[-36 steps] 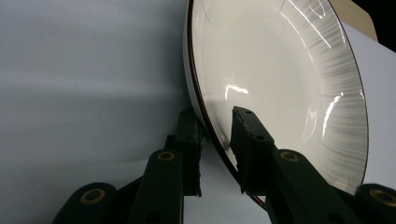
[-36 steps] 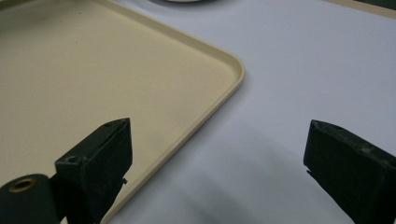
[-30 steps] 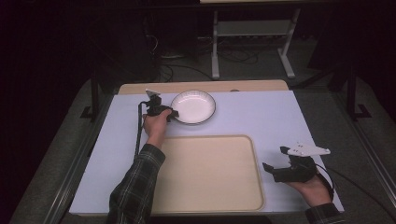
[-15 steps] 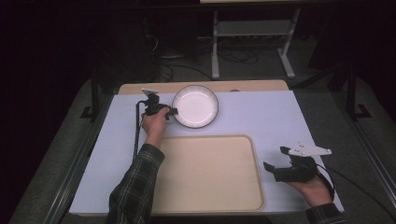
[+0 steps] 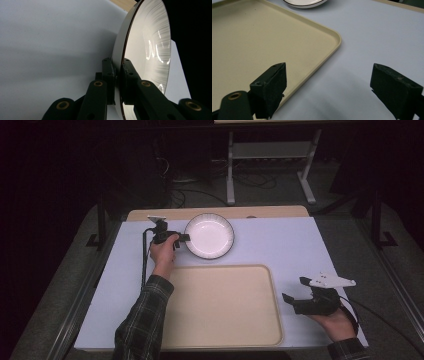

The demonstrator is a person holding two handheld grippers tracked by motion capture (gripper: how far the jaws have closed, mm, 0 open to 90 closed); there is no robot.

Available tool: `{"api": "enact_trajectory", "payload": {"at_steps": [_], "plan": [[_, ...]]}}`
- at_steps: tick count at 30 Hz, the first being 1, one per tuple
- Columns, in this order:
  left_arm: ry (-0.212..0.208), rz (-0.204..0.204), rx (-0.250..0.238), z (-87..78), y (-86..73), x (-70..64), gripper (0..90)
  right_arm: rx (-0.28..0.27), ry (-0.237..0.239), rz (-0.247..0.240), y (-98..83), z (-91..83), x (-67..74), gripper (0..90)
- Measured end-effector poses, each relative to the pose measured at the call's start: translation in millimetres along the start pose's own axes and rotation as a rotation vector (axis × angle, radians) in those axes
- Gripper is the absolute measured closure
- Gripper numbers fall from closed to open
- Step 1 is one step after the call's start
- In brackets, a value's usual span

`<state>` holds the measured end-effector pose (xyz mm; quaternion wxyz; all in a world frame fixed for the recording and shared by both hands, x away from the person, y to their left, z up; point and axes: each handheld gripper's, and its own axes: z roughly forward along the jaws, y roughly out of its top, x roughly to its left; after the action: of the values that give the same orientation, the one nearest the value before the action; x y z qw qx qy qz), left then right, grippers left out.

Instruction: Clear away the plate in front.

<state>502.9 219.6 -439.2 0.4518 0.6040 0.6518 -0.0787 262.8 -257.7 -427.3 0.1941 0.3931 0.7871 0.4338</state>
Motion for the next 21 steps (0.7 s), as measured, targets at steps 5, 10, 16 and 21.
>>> {"api": "enact_trajectory", "payload": {"at_steps": [5,10,16,21], "plan": [[-0.049,-0.016,-0.015,-6.9,0.9,2.1,83.2,-0.003,-0.002,0.001,-0.2,-0.3,-0.2,12.9],[-0.071,-0.015,-0.023,-14.6,1.7,2.4,83.4,-0.005,-0.005,0.001,-0.2,-0.7,-0.3,12.9],[-0.09,-0.007,-0.033,-25.3,1.7,3.9,83.4,-0.008,-0.006,0.002,-0.3,-1.2,-0.4,12.9],[-0.106,0.017,-0.035,-39.1,1.5,2.7,83.3,-0.008,-0.006,0.003,-0.2,-1.1,0.0,12.9]]}}
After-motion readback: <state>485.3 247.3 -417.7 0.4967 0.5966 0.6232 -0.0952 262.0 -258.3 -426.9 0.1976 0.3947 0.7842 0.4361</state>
